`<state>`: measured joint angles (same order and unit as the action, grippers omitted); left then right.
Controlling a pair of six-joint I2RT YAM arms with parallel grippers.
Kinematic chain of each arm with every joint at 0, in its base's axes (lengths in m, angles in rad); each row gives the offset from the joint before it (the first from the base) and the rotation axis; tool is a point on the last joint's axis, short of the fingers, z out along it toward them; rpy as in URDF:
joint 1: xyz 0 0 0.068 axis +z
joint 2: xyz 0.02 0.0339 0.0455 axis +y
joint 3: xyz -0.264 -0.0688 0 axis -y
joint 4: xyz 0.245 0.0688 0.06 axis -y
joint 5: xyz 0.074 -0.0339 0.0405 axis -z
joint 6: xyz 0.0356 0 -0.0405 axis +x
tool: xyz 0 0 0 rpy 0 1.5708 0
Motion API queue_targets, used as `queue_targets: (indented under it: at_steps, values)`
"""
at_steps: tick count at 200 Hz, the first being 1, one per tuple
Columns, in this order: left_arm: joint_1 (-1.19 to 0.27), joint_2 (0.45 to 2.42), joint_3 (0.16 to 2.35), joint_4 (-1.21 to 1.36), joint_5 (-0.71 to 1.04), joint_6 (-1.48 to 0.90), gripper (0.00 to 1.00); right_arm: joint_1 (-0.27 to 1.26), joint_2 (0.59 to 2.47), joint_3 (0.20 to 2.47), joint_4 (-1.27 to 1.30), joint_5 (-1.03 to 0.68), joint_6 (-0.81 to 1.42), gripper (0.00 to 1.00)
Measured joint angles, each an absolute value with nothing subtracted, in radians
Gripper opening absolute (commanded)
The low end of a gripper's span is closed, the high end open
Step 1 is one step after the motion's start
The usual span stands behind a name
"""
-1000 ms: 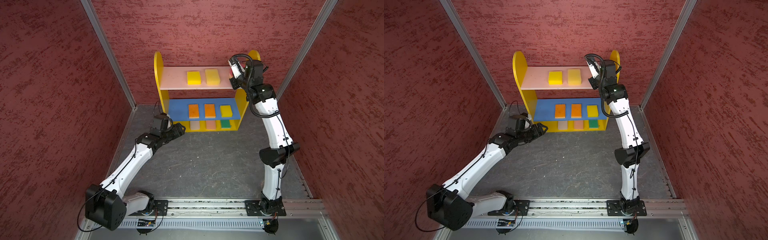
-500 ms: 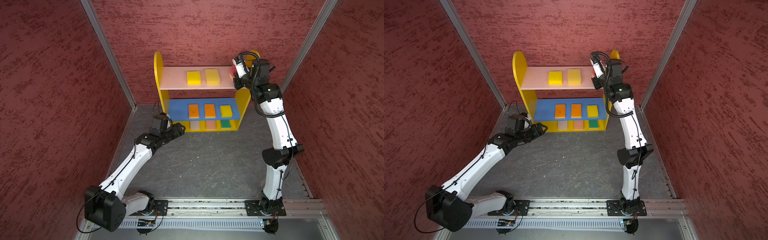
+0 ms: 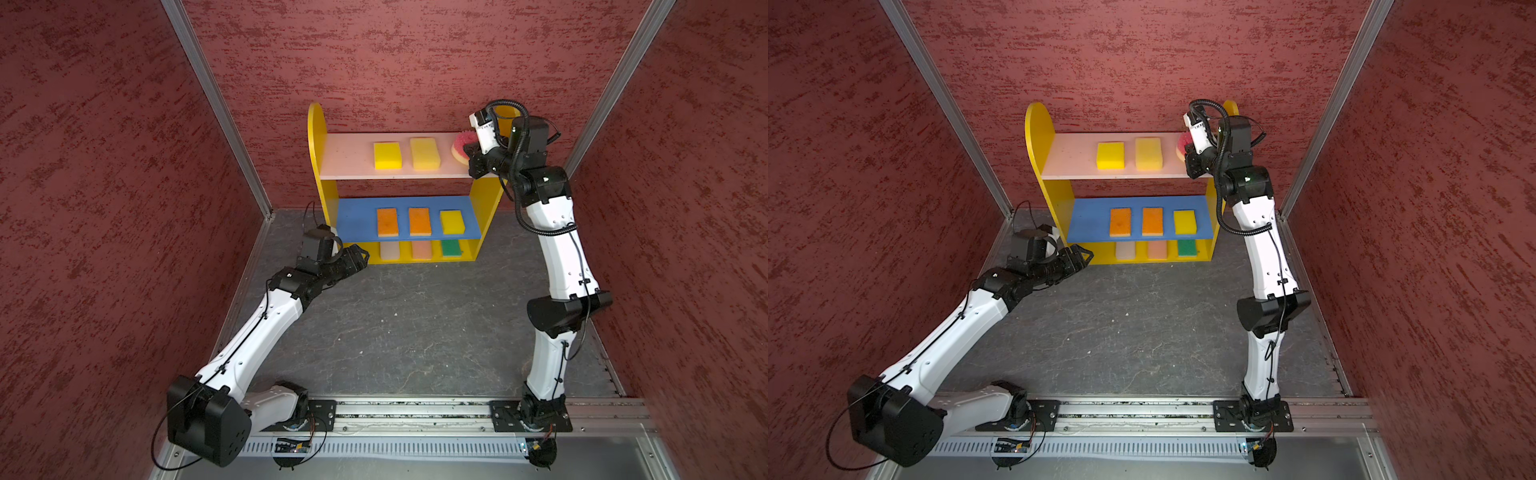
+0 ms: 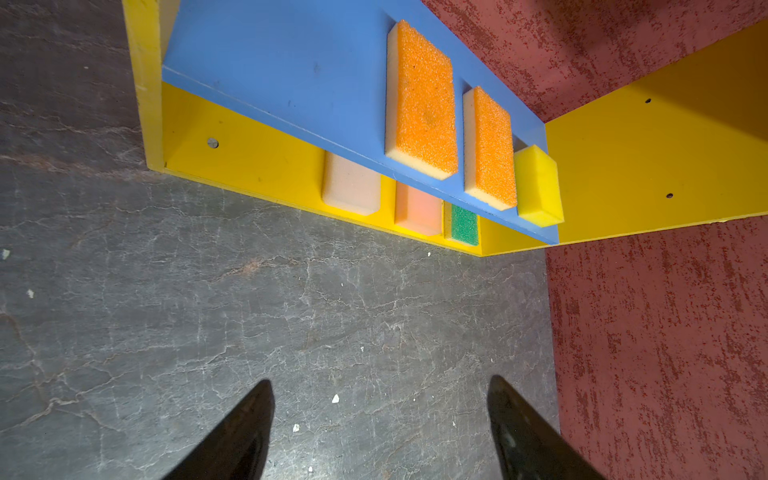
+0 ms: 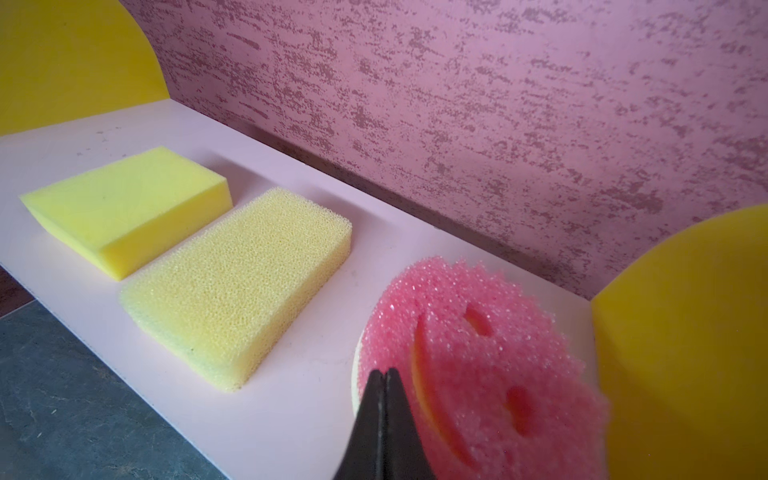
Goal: Place and organize the cleaning sponges onto the shelf
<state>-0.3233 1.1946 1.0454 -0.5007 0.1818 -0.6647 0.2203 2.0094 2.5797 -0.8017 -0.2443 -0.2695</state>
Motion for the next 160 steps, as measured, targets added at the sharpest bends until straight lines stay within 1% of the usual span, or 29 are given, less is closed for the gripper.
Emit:
queue_targets:
  at_steps: [118,134,144,160]
  values:
    - [-0.32,1.189,1.045,-0.5,0.186,-0.666,0.8,0.22,1.984,2.588,-0.858,-0.237,-0.278,0.0]
    - [-0.32,1.189,1.045,-0.5,0.186,-0.666,0.8,0.22,1.984,2.588,-0.859,-0.237,-0.277,0.09]
    - [-0.32,1.189,1.045,-0.5,0.186,-0.666,0.8,0.22,1.984,2.588,-0.858,-0.238,-0.278,0.17]
    - [-0.32,1.189,1.045,-0.5,0.186,-0.666,0.8,0.22,1.984,2.588,-0.857,-0.243,-0.274,0.23]
